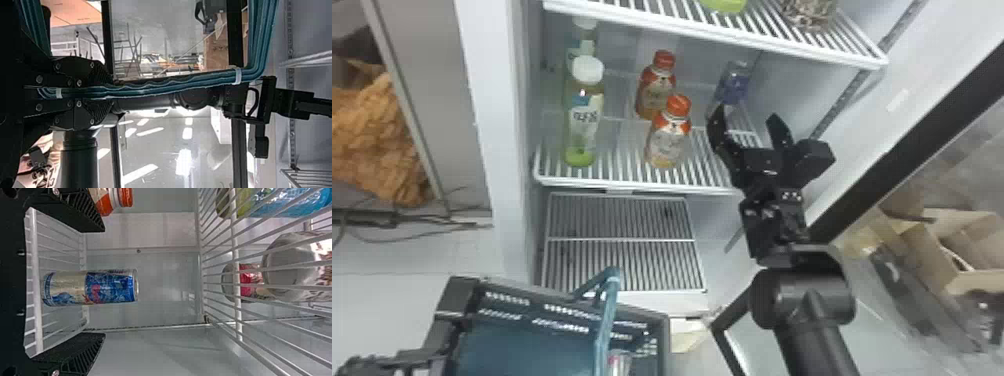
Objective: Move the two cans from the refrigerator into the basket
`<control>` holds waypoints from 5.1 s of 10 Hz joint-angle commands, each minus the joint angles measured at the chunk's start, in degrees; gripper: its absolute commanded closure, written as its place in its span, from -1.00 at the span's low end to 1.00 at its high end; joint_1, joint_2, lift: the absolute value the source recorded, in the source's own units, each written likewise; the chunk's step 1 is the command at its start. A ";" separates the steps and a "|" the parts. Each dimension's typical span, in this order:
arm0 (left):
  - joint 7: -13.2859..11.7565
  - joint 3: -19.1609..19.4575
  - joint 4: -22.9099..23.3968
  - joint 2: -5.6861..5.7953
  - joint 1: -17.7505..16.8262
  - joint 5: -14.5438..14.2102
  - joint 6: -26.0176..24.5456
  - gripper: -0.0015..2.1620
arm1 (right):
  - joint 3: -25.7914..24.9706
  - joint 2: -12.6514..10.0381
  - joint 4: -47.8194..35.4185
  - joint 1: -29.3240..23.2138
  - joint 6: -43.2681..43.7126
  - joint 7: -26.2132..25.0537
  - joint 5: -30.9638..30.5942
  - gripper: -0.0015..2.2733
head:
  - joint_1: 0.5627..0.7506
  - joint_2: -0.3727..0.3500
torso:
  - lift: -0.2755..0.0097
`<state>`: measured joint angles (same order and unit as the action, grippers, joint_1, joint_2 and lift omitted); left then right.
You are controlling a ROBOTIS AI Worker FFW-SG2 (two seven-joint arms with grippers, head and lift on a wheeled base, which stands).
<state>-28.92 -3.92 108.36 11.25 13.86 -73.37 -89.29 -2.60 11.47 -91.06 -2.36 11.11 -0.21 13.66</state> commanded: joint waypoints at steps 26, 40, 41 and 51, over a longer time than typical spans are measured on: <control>-0.18 -1.10 -1.55 0.09 -2.05 -1.81 -0.74 0.12 | 6.83 2.51 17.72 18.39 -10.27 -7.35 0.28 -0.21 | 0.41 -0.94 | -0.93; -0.26 -1.45 -1.55 0.62 -1.77 -2.49 -0.74 0.12 | 3.06 3.21 -0.70 5.18 -12.52 -5.59 -1.32 -0.21 | 0.41 -0.94 | -0.93; -0.26 -1.56 -1.55 0.62 -1.77 -2.49 -0.74 0.12 | 1.80 3.03 -4.50 2.36 -13.50 -5.33 -0.97 -0.21 | 0.41 -0.94 | -0.93; -0.18 -1.67 -1.55 0.27 -1.35 -2.15 -0.74 0.12 | -3.68 1.72 -31.22 -18.87 -17.58 -3.31 4.40 -0.23 | 0.41 -0.94 | -0.93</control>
<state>-29.09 -5.55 106.80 11.51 12.51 -75.52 -89.29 -6.06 13.32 -120.78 -19.91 -6.14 -3.55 17.46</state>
